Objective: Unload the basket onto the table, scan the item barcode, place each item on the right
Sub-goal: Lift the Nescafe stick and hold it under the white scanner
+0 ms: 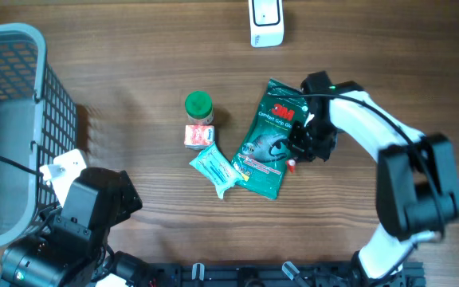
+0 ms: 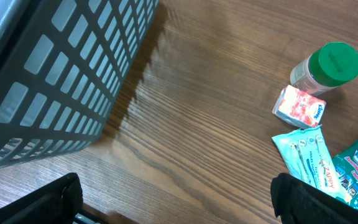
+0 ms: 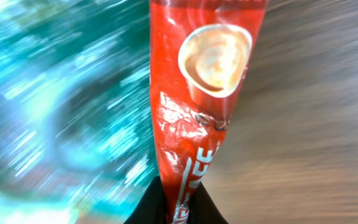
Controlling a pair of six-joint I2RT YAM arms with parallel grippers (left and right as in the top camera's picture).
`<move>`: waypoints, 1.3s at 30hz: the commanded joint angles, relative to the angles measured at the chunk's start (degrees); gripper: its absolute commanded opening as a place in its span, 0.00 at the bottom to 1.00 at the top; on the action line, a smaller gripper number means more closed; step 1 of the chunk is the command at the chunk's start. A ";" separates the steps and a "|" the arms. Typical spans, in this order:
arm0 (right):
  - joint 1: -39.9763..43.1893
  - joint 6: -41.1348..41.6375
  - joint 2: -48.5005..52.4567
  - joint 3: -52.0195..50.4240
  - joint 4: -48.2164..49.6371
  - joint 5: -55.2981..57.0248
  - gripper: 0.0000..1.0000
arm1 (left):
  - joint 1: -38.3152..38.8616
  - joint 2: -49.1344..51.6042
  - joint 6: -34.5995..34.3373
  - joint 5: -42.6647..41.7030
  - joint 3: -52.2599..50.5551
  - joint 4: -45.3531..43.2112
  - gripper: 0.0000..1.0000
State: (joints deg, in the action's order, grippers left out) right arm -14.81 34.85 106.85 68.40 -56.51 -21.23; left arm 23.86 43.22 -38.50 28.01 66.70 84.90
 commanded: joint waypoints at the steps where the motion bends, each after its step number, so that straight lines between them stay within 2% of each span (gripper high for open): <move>1: -0.28 -7.54 -10.69 0.28 -0.68 -19.04 0.05 | -0.35 -0.26 -0.81 0.11 -0.04 0.02 1.00; 8: -0.28 -9.81 -17.88 0.28 -0.46 -41.64 0.04 | -0.35 -0.26 -0.81 0.11 -0.07 0.02 1.00; 10: -0.33 -16.76 -17.88 0.26 1.92 -51.45 0.04 | -0.35 -0.26 -0.81 0.11 -0.04 0.02 1.00; 15: -0.92 -32.33 -17.86 0.26 7.15 -60.98 0.05 | -0.35 -0.26 -0.81 0.11 -0.04 0.02 1.00; 20: -2.14 -43.60 -17.86 0.22 13.33 -69.33 0.05 | -0.35 -0.26 -0.81 0.11 -0.07 0.02 1.00; 25: -4.39 -49.96 -17.86 0.22 19.06 -71.71 0.05 | -0.35 -0.26 -0.81 0.11 -0.07 0.02 1.00; 29: -6.97 -50.64 -17.86 0.22 25.64 -71.71 0.04 | -0.35 -0.26 -0.81 0.11 -0.04 0.02 1.00; 39: -10.32 -51.41 -17.86 0.22 50.80 -71.60 0.05 | -0.35 -0.26 -0.81 0.11 -0.07 0.02 1.00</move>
State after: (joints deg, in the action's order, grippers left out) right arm -24.97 -14.90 89.76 68.27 -9.50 -89.36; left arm 23.88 43.22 -38.48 28.01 66.70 84.93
